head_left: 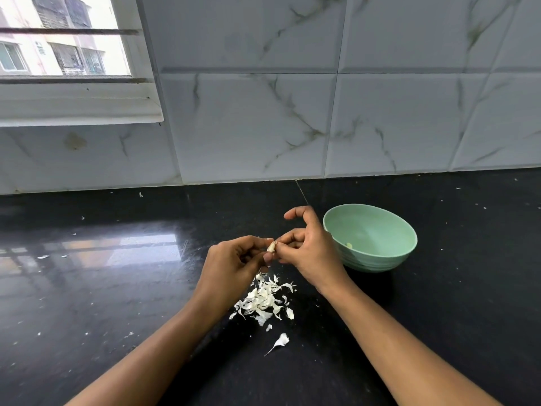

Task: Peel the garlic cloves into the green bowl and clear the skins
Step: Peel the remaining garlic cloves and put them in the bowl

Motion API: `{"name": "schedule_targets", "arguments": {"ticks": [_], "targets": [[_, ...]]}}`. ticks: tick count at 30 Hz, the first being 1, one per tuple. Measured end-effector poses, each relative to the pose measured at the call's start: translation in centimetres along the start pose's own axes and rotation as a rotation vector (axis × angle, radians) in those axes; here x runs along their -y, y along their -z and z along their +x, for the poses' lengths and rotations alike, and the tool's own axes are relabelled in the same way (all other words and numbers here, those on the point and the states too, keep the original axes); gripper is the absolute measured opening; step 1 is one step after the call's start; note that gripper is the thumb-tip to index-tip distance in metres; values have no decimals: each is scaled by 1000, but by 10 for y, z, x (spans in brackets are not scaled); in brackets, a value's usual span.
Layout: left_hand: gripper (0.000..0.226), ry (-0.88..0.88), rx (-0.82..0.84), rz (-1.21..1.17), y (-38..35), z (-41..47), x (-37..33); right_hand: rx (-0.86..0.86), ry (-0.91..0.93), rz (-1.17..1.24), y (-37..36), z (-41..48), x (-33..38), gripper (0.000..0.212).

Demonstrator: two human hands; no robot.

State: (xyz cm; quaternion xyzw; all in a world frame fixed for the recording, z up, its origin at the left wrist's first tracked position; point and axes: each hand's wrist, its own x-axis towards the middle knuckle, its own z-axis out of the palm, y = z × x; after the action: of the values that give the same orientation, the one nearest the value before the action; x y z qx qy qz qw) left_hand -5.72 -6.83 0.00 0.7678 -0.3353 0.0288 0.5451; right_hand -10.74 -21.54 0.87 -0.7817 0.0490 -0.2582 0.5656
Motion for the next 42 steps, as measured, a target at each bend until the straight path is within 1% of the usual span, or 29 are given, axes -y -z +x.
{"name": "schedule_targets", "arguments": {"ticks": [5, 8, 9, 11, 12, 15, 17, 18, 20, 23, 25, 27, 30, 32, 34, 36, 39, 42], "targets": [[19, 126, 81, -279, 2, 2, -2, -5, -25, 22, 0, 2, -3, 48], [20, 239, 128, -484, 4, 3, -4, 35, -141, 194, 1, 1, -1, 37], [20, 258, 134, -517, 4, 3, -5, 56, -184, 247, 0, 0, 1, 30], [20, 283, 122, -537, 4, 4, -6, 86, -230, 271, 1, -1, 5, 17], [20, 299, 108, -540, 4, 4, -6, 91, -243, 266, 2, 0, 6, 14], [14, 350, 61, -555, 5, 6, -5, 94, -258, 244, 6, 2, 6, 16], [10, 354, 38, -518, 5, 6, -5, 136, -240, 224, 7, 1, 5, 11], [9, 337, 27, -457, 5, 5, -5, 159, -213, 206, 7, 1, 4, 7], [8, 267, 2, -273, 6, 5, -3, 172, -143, 143, 5, 0, 2, 3], [13, 161, -30, -65, 6, 5, 3, 161, -89, 83, 6, 3, 1, 7], [16, 108, -60, 8, 5, 5, 4, 169, -82, 59, 8, 4, 1, 6], [13, 36, -74, 87, 3, 5, 2, 189, -81, 30, 11, 5, 2, 4], [10, -83, -69, 209, 4, 5, 2, 234, -45, -58, 17, 5, 4, 5], [12, -137, -49, 254, 7, 7, 4, 277, -13, -104, 20, 6, 6, 5], [19, -155, -26, 235, 9, 7, 3, 329, 6, -120, 24, 6, 7, 5], [24, -118, -4, 152, 10, 6, 1, 376, 3, -98, 27, 6, 8, 7], [20, 22, 48, -41, 12, 7, 0, 438, -15, -54, 29, 5, 8, 9], [16, 93, 101, -161, 14, 8, -3, 476, -47, -3, 28, 5, 8, 12]]}}
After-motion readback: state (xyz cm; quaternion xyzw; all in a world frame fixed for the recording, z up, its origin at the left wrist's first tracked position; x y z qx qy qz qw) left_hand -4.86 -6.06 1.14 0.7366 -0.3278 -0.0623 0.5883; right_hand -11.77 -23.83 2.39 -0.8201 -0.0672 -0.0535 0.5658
